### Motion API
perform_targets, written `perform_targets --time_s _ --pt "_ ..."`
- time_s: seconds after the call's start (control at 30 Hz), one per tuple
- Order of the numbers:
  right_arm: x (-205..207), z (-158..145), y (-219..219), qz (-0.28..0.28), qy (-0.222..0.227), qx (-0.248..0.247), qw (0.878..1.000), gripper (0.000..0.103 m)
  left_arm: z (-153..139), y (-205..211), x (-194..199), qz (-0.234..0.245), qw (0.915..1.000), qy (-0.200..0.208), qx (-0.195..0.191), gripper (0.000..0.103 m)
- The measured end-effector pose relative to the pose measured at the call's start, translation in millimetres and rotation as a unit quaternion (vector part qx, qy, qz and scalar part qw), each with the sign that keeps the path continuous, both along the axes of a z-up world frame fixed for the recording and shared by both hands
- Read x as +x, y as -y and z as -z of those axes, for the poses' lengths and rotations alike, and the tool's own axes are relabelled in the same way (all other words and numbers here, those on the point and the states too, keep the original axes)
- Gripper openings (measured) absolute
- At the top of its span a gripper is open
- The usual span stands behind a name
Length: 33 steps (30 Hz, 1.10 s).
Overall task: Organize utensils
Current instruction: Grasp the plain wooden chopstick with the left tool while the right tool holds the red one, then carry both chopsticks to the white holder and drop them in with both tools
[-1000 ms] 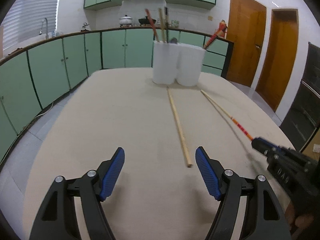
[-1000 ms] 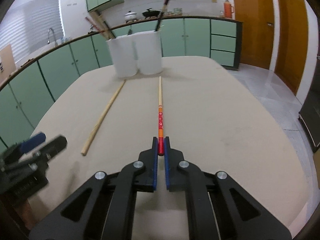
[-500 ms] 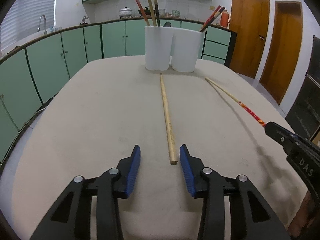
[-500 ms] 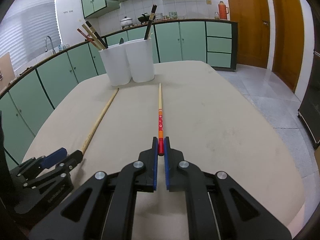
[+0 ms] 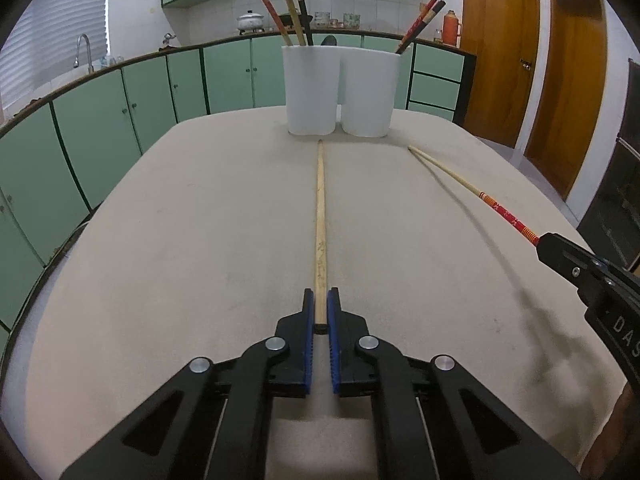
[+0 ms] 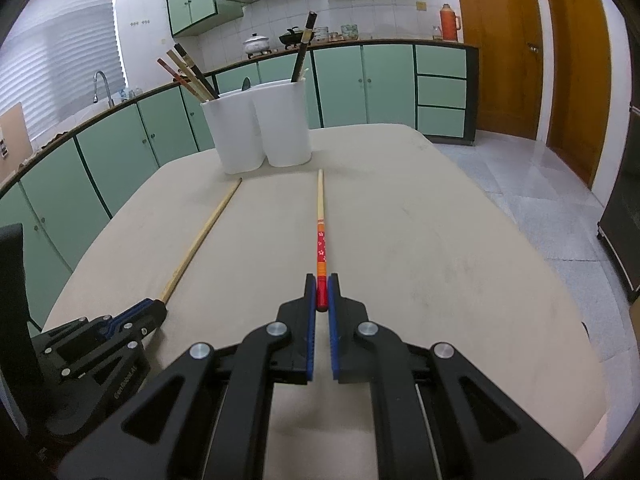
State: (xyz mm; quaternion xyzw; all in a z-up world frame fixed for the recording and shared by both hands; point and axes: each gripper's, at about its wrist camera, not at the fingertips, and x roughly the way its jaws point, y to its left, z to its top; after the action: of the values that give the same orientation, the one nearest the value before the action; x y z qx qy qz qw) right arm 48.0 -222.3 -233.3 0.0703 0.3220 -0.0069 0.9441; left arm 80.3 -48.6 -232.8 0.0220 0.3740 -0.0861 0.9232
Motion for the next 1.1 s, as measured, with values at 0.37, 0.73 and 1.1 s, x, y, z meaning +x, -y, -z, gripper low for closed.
perform_targets --time_s 0.37,0.73,1.1 --pt "-5.1 -30.8 -0.5 -0.015 0.037 -0.025 0.999 0.005 -53.4 -8.4 -17.2 0.017 0.9985 0.052 0.000 0.006" --pt "3.6 -102.1 12.6 -0.034 0.085 -0.010 0.996 0.005 -136.3 -17.1 -10.2 0.023 0.9899 0.135 -0.036 0.006" --pt "55.3 -164.7 31.3 -0.074 0.065 0.034 0.995 0.005 -183.0 -12.7 25.2 0.037 0.9852 0.157 -0.059 0.006"
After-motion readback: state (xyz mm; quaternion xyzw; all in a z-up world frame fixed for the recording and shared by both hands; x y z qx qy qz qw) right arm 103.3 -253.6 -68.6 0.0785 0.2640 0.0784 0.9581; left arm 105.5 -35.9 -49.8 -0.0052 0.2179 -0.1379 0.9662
